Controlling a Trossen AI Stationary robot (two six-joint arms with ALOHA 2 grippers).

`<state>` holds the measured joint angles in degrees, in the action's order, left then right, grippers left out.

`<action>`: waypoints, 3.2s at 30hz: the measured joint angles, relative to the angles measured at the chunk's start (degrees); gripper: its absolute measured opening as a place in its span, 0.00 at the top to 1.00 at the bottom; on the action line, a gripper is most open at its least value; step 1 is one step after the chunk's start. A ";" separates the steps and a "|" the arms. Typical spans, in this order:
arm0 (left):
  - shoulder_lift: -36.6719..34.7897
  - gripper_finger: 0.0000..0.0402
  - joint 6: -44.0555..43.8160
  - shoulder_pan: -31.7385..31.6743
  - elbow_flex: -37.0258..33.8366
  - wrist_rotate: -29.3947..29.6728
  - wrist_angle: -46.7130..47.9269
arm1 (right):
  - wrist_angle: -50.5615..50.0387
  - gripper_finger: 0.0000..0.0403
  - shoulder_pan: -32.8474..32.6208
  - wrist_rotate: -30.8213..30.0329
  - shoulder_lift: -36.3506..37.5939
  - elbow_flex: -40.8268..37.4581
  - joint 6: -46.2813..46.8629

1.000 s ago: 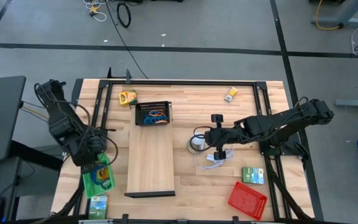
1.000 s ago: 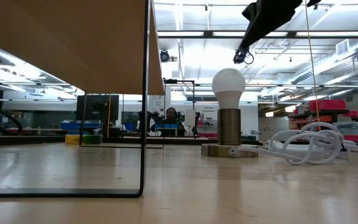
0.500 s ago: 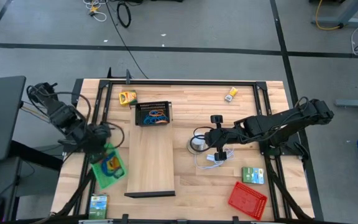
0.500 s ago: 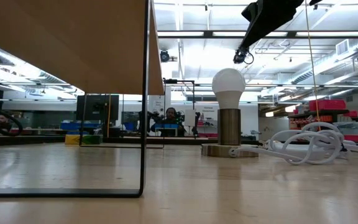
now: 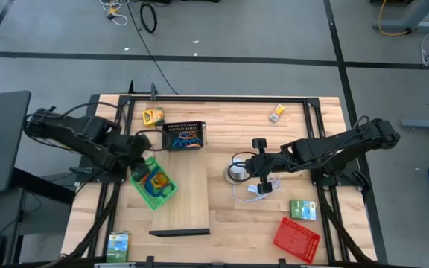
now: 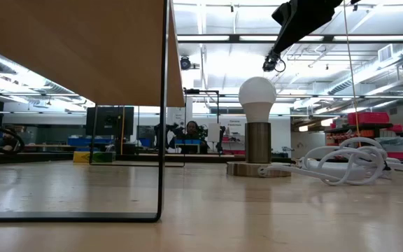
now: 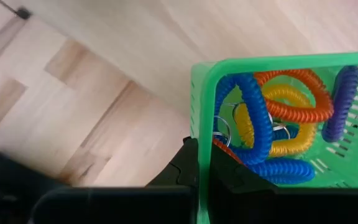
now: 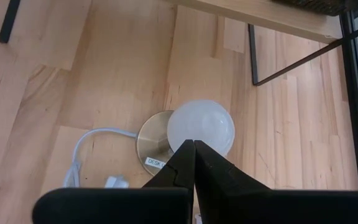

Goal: Pick & Place Office Desk Supplies
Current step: Put the green bin on the shelf

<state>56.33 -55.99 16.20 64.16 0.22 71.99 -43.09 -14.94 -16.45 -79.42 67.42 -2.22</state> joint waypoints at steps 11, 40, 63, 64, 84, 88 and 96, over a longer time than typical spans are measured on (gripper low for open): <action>11.96 0.98 12.09 -12.20 0.00 -12.79 -8.55 | -0.52 0.98 0.00 1.32 0.00 0.00 -0.02; 14.92 0.83 18.56 -20.64 7.13 -12.10 -7.41 | -1.75 0.98 0.00 1.90 -0.02 0.00 -0.17; 11.47 0.65 24.77 -16.45 7.15 -10.34 -4.12 | 2.76 0.98 0.02 3.10 -0.02 0.00 -3.12; 10.59 0.65 25.55 -16.45 7.15 -10.11 -4.20 | 3.86 0.98 0.02 4.34 -0.02 0.00 -3.72; -1.92 0.65 37.78 -0.26 7.18 20.02 -20.62 | 57.08 1.00 -0.49 23.86 -15.12 -9.20 -5.80; -0.56 0.65 39.52 3.62 7.15 26.03 -20.51 | 58.11 1.00 -0.40 20.83 -20.95 -4.18 -6.30; -0.33 0.65 37.62 10.65 7.15 31.67 -20.76 | 57.18 1.00 -0.18 13.94 -22.23 -2.49 -7.07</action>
<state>55.99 -18.37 26.84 71.31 31.89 51.22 14.09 -15.12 -2.50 -101.65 64.93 -9.29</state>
